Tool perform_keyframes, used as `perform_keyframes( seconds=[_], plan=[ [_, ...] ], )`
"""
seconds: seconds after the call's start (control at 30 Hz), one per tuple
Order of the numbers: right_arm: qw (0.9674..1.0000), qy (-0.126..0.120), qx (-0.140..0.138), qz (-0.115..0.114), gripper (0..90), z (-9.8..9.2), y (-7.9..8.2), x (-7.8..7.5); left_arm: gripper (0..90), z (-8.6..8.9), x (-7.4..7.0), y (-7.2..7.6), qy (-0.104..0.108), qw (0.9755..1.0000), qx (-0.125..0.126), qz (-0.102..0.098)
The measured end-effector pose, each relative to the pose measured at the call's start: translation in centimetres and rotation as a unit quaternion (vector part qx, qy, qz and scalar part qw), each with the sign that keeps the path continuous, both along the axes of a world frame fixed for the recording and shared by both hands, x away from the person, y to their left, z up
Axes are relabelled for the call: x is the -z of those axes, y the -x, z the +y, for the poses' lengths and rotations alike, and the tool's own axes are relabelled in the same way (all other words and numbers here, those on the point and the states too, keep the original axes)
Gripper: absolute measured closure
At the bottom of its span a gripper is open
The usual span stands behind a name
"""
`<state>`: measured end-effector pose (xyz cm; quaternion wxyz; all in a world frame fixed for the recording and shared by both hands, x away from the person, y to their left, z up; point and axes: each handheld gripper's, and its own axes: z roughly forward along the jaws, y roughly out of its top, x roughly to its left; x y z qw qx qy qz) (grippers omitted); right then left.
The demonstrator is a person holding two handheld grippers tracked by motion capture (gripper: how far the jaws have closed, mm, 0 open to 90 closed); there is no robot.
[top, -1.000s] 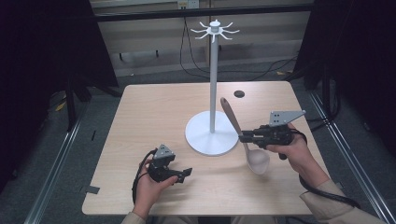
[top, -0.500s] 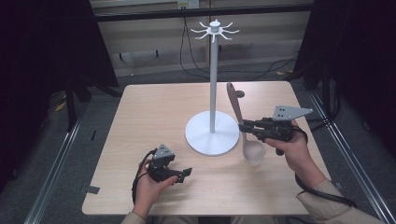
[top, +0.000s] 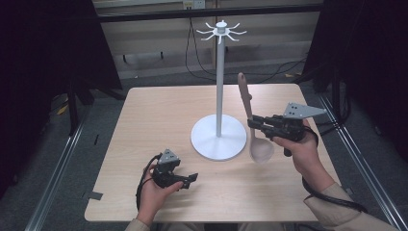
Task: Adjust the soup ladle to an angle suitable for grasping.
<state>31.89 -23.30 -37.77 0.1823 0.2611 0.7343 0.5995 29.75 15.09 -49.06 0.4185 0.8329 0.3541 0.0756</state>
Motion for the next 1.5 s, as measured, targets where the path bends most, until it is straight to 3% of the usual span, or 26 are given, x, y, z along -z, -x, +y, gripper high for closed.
perform_keyframes(
  seconds=[0.7, 0.97, 1.5],
  plan=[
    [0.9997, -0.014, 0.019, -0.004, 79.5, 0.0, -0.1, -1.5, 8.8, 0.0, 0.1, 0.0, -0.001, 1.0, -0.001, -0.002],
    [0.9995, -0.009, 0.028, -0.009, 79.5, -0.2, 0.0, -2.3, 6.0, 0.1, 0.1, 0.0, -0.002, 1.0, -0.002, -0.002],
    [0.9985, -0.03, 0.045, -0.011, 79.5, -0.7, -0.3, -3.7, 2.6, 0.0, 0.2, 0.0, 0.007, 0.9999, 0.008, 0.0]
  ],
)
